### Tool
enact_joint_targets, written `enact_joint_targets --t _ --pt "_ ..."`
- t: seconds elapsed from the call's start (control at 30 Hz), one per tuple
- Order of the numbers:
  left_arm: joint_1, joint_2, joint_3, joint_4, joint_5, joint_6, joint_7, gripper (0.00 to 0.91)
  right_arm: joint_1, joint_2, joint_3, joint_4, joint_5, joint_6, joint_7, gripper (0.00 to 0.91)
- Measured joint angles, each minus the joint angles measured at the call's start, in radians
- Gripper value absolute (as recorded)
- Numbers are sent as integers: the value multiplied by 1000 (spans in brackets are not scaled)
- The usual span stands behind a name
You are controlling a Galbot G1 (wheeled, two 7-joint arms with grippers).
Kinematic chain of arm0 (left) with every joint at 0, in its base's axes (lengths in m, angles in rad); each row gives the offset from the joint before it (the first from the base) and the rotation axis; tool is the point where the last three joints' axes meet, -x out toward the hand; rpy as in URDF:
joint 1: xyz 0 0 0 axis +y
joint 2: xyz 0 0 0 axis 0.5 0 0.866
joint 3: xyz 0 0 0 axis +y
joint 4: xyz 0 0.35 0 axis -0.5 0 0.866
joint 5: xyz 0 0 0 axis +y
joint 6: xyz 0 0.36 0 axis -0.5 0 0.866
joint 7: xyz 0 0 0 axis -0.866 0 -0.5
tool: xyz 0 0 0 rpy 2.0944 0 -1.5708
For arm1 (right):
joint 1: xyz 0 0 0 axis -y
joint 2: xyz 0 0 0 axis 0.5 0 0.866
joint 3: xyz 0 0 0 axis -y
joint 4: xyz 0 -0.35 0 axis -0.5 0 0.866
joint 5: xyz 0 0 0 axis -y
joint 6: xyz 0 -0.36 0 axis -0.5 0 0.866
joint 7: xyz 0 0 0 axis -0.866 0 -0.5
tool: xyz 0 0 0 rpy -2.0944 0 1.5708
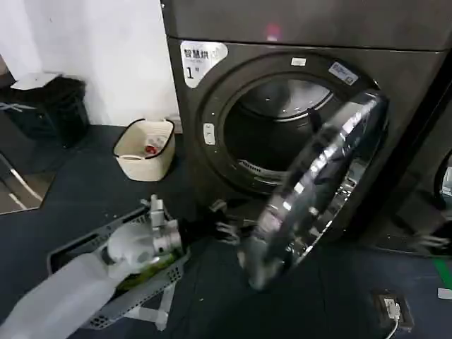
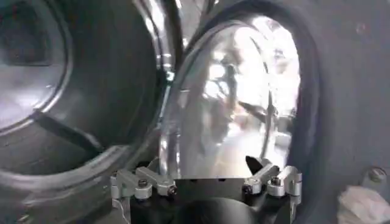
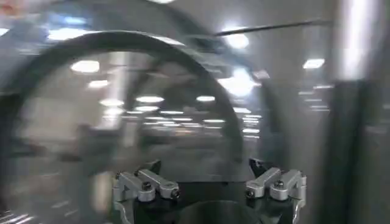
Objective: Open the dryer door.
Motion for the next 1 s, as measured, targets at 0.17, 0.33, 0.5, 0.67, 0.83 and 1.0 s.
enact_joint_targets --t 0.17,0.33,0.5,0.67,0.83,1.0 --pt "-50 -46 67 11 19 -15 8 907 -40 15 110 -34 7 -18 197 907" --pt "-123 -112 153 39 43 -38 8 907 -76 -3 242 -82 3 -4 397 907" --pt "-188 -192 225 70 56 -43 -7 907 -112 7 360 -124 -64 -1 503 907" --pt "-234 -268 280 103 65 -48 -49 907 -131 13 449 -149 -106 -7 554 907" --pt "-257 -344 320 125 86 -48 -69 907 -136 4 528 -175 -134 -15 566 907" --pt "-264 -423 346 164 146 -75 -66 907 -145 3 595 -180 -171 -47 590 907"
